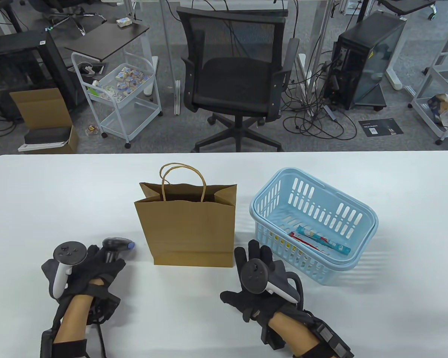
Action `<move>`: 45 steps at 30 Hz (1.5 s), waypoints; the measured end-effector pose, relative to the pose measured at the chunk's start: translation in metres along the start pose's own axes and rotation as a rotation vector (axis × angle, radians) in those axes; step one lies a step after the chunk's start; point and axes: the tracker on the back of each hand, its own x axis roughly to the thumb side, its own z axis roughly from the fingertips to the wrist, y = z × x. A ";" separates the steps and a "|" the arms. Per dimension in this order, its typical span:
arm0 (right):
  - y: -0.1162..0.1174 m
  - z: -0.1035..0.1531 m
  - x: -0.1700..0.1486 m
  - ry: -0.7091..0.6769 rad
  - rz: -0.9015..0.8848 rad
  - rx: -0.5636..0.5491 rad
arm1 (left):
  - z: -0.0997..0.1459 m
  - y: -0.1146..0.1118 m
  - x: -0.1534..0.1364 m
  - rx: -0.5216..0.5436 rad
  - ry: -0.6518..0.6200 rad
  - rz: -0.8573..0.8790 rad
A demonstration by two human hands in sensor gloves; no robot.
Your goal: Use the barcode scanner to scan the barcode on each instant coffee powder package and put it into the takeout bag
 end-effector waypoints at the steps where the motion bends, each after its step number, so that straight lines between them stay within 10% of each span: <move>1: 0.000 0.000 0.000 -0.001 -0.005 0.003 | 0.000 0.000 0.001 0.001 -0.009 0.002; 17: 0.000 -0.001 -0.002 -0.001 -0.036 0.009 | 0.051 0.035 0.025 0.233 -0.536 0.509; 27: 0.006 -0.006 -0.005 -0.022 -0.032 0.096 | 0.089 0.047 0.044 0.324 -0.782 0.474; 36: -0.041 0.024 0.001 -0.167 -0.205 -0.442 | 0.095 0.043 0.045 0.372 -0.821 0.556; 45: -0.149 0.088 0.037 -0.242 -0.131 -0.861 | 0.092 0.045 0.040 0.396 -0.798 0.574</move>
